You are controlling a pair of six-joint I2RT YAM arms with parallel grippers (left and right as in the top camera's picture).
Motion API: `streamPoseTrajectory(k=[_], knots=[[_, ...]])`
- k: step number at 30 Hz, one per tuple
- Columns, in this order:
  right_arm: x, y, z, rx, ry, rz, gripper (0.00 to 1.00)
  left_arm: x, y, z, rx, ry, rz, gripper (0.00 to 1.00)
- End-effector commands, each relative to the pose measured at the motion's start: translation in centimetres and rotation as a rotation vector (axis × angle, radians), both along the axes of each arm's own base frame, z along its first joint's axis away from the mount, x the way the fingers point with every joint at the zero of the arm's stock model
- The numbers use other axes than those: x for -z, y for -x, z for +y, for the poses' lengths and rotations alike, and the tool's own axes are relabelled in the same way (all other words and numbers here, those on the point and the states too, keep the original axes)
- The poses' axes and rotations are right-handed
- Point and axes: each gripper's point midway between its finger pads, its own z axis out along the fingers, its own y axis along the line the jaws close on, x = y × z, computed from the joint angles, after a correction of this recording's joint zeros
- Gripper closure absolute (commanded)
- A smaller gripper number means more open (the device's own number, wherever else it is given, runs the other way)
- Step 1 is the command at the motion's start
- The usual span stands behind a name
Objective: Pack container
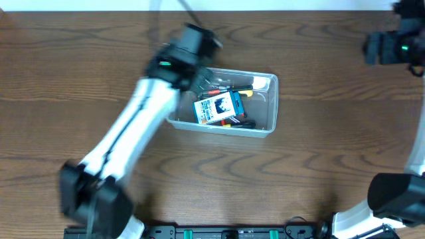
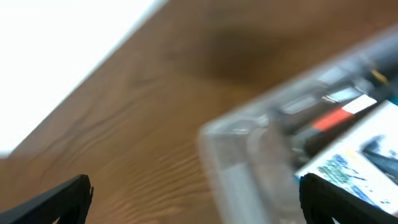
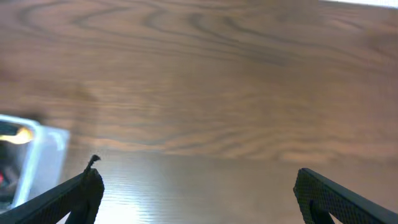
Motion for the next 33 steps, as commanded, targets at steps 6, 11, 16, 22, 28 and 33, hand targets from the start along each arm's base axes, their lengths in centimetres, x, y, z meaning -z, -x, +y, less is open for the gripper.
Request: streamPoseTrajectory(k=[6,11,16,22,28,33], knots=[[7.8,-3.9,9.1,-0.242,-0.095,0.149,0.01,-3.1,0.9,10.7,-0.294,0.215,-0.005,0.02],[12.6,-3.2,13.3,-0.329,-0.169,0.293,0.01,-1.8,2.5,14.0,-0.368,0.245,0.082,0.02],[16.7,-2.0,14.9,-0.348,-0.119,0.436,0.16,-0.9,3.9,14.6,-0.389,0.250,0.145,0.02],[18.7,-1.9,15.2,-0.322,-0.084,0.490,0.64,-0.9,3.8,14.6,-0.388,0.249,0.144,0.02],[18.7,-1.8,15.2,-0.322,-0.085,0.491,0.89,-0.9,3.8,14.6,-0.389,0.250,0.144,0.02],[18.8,-1.4,15.4,-0.321,-0.088,0.507,0.99,-0.9,3.8,14.6,-0.388,0.249,0.144,0.02]])
